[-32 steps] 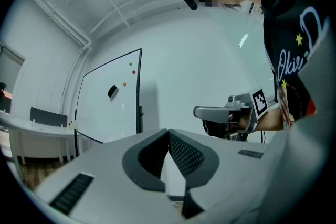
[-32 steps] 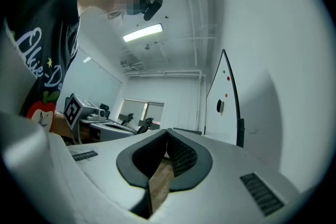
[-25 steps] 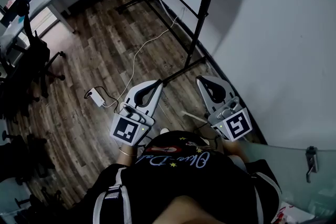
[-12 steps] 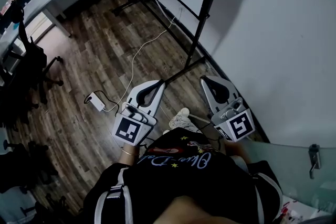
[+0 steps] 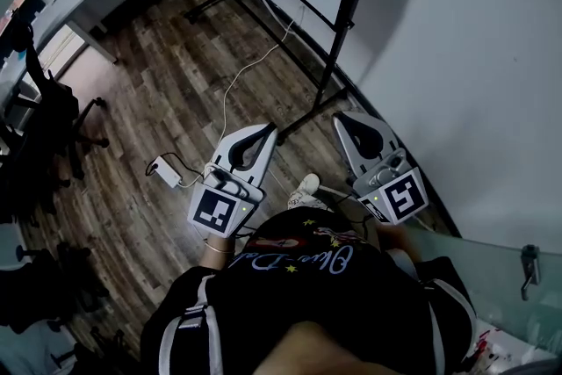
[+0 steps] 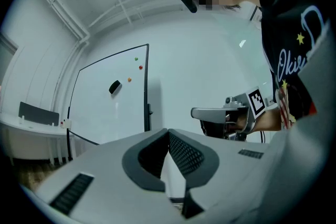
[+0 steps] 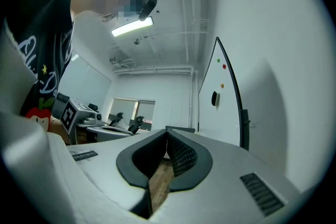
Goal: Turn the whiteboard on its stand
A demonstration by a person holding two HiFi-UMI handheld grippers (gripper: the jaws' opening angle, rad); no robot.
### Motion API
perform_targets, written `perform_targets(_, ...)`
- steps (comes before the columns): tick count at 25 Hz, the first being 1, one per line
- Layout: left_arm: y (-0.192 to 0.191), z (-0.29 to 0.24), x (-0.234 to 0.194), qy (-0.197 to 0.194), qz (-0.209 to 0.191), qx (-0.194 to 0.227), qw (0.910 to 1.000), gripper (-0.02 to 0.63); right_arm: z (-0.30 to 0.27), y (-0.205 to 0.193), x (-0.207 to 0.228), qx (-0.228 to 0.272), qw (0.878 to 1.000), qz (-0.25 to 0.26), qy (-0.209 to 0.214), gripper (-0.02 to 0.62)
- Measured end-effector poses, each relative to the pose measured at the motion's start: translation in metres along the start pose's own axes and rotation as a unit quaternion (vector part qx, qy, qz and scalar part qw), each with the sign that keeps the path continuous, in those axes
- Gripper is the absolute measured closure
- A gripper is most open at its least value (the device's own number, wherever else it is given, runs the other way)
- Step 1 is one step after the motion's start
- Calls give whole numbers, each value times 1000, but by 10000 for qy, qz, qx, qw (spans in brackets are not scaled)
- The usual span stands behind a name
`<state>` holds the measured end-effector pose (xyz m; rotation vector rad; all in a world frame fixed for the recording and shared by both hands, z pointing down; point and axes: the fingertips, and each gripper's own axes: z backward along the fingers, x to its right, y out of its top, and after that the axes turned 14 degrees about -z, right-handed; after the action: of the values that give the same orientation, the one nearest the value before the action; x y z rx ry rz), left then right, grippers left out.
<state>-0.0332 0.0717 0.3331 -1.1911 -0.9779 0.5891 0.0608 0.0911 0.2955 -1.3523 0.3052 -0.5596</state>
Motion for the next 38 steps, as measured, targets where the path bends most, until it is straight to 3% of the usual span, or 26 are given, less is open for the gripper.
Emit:
perform_targets(9,-5,-30,-22,-184,-38,37,9998,589,-19,-2,29,4,9998,-66,-179,557)
perform_targets(15,-10,-51,-26,-466,-455,-108,9978,589,-26,-3,51,128,9988,-364,-308,557)
perform_targets(27,-8,-91,-39,-534,-175,32,9984,589,-38,-3,88,114,9985,-376,-372,557)
perform_targets(38,-11,-137,-42,-669,-298,19,9973,589,-37,-1,131,194,9979,-394,-481,554)
